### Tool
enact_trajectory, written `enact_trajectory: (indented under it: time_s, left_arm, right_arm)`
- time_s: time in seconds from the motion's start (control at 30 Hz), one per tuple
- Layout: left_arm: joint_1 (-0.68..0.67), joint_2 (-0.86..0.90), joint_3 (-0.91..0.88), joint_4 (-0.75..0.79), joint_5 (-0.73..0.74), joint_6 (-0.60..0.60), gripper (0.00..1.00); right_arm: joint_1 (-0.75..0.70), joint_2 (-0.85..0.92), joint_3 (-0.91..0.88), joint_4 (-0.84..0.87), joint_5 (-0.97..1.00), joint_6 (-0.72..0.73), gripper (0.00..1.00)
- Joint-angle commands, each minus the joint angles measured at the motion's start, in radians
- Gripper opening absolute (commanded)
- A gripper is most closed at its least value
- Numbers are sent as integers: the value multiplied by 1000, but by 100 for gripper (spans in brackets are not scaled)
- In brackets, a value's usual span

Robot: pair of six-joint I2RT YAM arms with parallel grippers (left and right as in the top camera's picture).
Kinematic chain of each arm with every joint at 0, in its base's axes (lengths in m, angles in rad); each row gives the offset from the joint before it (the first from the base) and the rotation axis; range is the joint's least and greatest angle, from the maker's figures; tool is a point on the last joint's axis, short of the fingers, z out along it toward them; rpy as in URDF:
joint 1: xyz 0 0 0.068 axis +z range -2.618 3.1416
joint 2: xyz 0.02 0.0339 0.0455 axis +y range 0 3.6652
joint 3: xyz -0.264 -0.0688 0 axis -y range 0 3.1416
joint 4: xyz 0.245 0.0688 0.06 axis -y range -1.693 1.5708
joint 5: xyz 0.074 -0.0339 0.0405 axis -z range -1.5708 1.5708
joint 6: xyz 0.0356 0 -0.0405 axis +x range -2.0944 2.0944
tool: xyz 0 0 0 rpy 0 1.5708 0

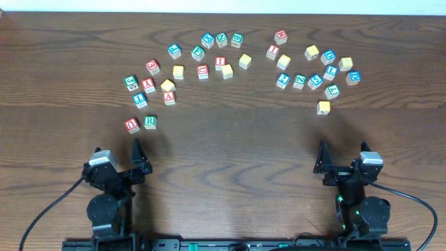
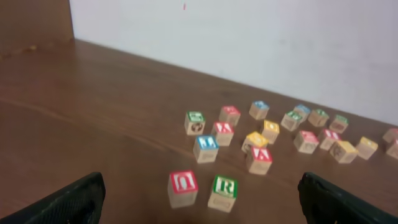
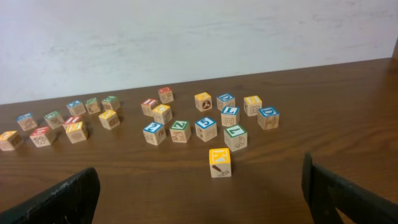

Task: Spell out CORL

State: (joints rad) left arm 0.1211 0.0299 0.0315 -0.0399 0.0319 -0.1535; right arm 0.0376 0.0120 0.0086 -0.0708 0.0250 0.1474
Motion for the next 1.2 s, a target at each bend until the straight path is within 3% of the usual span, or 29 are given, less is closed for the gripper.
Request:
enact_trajectory:
  time_s: [0.0, 0.23, 0.5, 0.7, 1.17]
  left_arm:
    - [-5, 93, 80, -4, 20, -14, 98]
    - [-5, 443, 357, -84, 169, 45, 98]
    - [-5, 918, 798, -385, 253, 106, 98]
    - [-5, 1182, 1048, -560, 275, 146, 98]
    - [-192, 1444, 1293, -595, 274, 179, 98]
  right_arm:
    - [-5, -6, -3, -3, -2, -14, 99]
    - [-5, -6, -3, -3, -2, -14, 99]
    - [-5, -6, -3, -3, -2, -14, 99]
    - [-5, -6, -3, -3, -2, -14, 99]
    - [-5, -6, -3, 4, -2, -14, 99]
